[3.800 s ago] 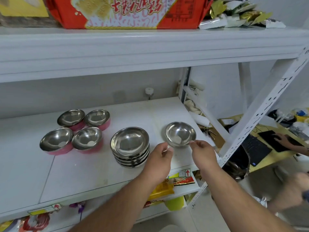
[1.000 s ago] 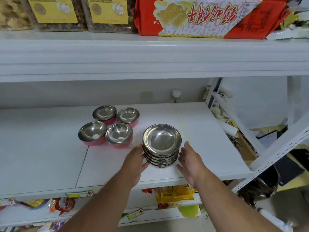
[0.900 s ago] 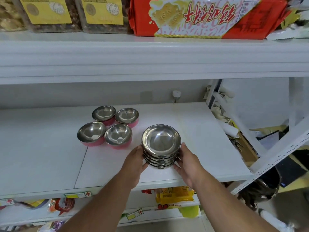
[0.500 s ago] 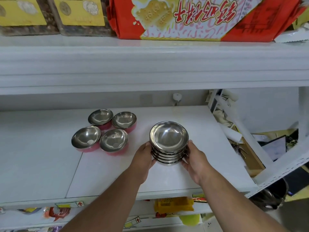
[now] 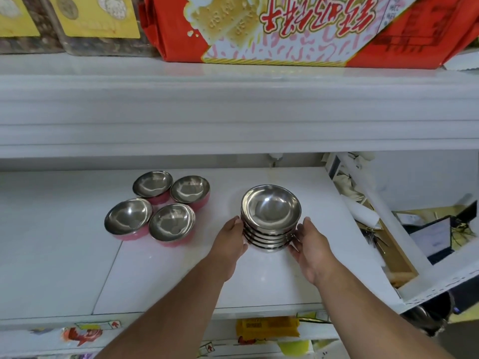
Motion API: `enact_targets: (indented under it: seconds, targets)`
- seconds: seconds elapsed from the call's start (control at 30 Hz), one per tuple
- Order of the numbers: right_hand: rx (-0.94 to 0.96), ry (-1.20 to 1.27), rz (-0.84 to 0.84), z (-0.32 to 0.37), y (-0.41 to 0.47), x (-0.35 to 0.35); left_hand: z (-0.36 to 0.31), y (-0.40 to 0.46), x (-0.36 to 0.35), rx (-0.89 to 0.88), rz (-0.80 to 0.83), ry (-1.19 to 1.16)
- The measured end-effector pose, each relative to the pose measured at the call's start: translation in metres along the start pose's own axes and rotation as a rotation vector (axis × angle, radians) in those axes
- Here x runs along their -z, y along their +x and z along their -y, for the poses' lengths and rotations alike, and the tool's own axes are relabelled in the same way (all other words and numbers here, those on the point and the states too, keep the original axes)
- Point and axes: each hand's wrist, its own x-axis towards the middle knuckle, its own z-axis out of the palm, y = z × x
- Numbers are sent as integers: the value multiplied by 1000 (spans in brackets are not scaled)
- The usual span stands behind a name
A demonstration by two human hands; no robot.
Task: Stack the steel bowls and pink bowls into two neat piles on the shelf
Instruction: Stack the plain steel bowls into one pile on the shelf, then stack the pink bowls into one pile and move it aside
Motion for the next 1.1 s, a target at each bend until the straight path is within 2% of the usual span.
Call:
enact_targets:
  seconds: [0.07,0.2,0.43,0.57,0.7,0.8,0.87,0.97,1.1]
  targets:
    - [-21,28,-94,-7,-5,-1,1,-5,7,9,-34,9]
    - [-45,-72,-217,-34,-35,-12,4,-17,30,-8,-37,159]
    - [77,-219,-2,-75,-89,-89,9,-42,95,-3,-83,210]
    - [51,-266,78,-82,-92,-139,0,-59,150,-21,-137,226]
    - [22,-257,82,-91,-89,-179,-13,-66,213,-30,-295,35]
    - [-12,-253,64,-99,-84,-201,-22,-59,257,-70,-402,-10]
    - [-23,-253,44,-103,-79,-211,-28,-52,277,-82,-423,7]
    - [-22,-274,14,-104,-75,-222,-34,-31,298,-10,-462,2]
    - [-30,-296,-9,-106,-70,-234,-36,-4,315,93,-415,-69]
